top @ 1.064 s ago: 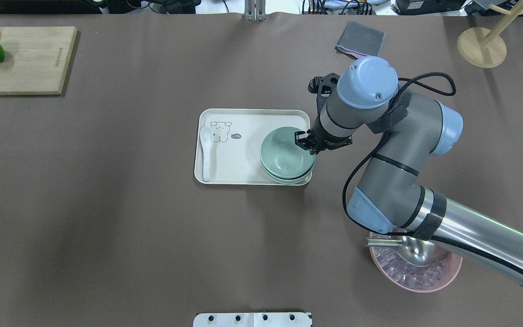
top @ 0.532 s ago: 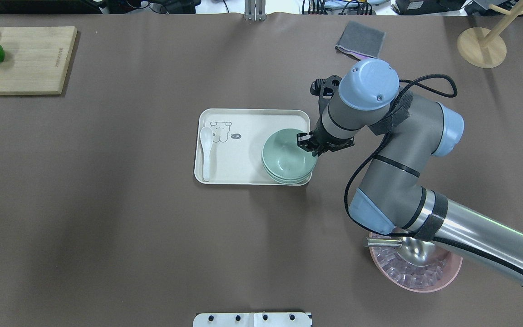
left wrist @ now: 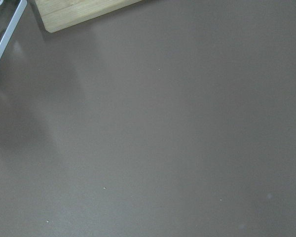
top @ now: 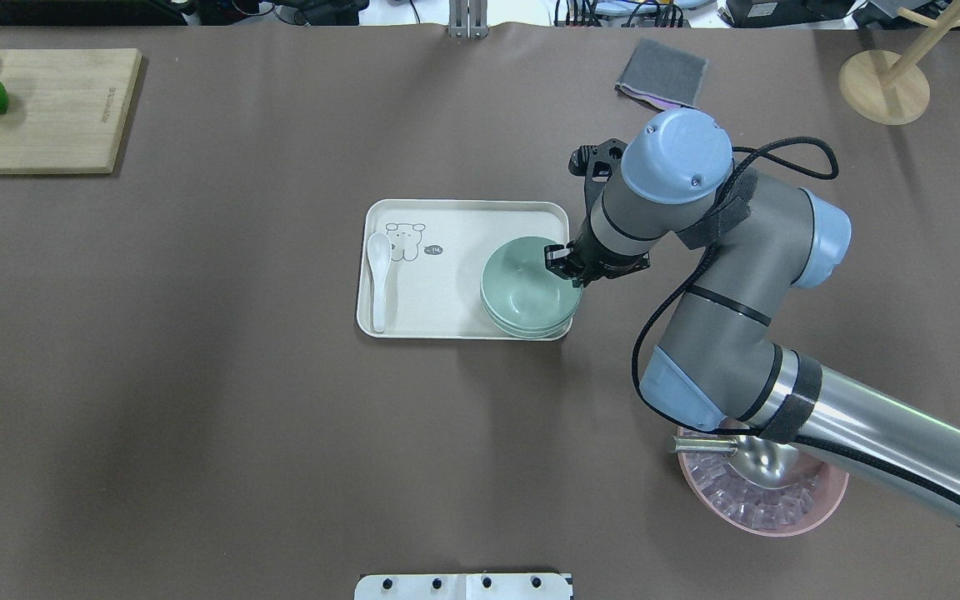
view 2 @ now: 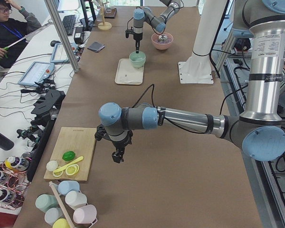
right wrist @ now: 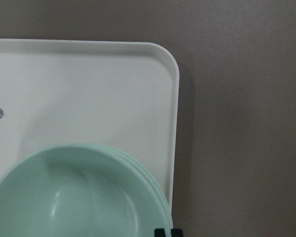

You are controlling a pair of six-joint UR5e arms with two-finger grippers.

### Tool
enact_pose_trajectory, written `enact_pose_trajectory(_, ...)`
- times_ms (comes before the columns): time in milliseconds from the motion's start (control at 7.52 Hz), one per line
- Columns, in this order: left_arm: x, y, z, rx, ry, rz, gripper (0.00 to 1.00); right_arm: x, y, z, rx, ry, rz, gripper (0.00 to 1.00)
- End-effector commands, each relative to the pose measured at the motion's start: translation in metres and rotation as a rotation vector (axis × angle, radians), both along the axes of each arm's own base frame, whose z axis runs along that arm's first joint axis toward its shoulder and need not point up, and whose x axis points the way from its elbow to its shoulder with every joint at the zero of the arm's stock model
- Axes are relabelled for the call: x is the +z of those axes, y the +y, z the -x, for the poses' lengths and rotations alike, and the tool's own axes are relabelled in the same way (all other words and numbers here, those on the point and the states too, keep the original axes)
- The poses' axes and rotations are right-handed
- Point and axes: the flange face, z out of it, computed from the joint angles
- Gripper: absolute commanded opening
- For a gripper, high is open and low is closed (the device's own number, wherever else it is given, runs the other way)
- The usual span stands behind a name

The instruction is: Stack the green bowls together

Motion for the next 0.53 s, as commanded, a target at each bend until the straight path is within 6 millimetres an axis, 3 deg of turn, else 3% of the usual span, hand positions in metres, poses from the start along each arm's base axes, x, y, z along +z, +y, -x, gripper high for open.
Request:
enact_pose_trajectory(0, -0.0004, 0.0000, 0.0000, 0.000, 0.000, -0.001, 0.98, 0.0025, 0.0007, 0.0024, -0.003, 0.004, 0.002, 0.00)
enact_pose_trajectory(133, -0.0011, -0.0007, 0.0000, 0.000, 0.000, -0.002, 0.98, 0.0039, 0.0002, 0.0031, 0.001, 0.006, 0.009, 0.00)
enact_pose_trajectory(399, -0.0011, -0.0007, 0.0000, 0.000, 0.000, -0.002, 0.98, 0.0069, -0.0022, 0.0062, 0.008, 0.014, 0.020, 0.31)
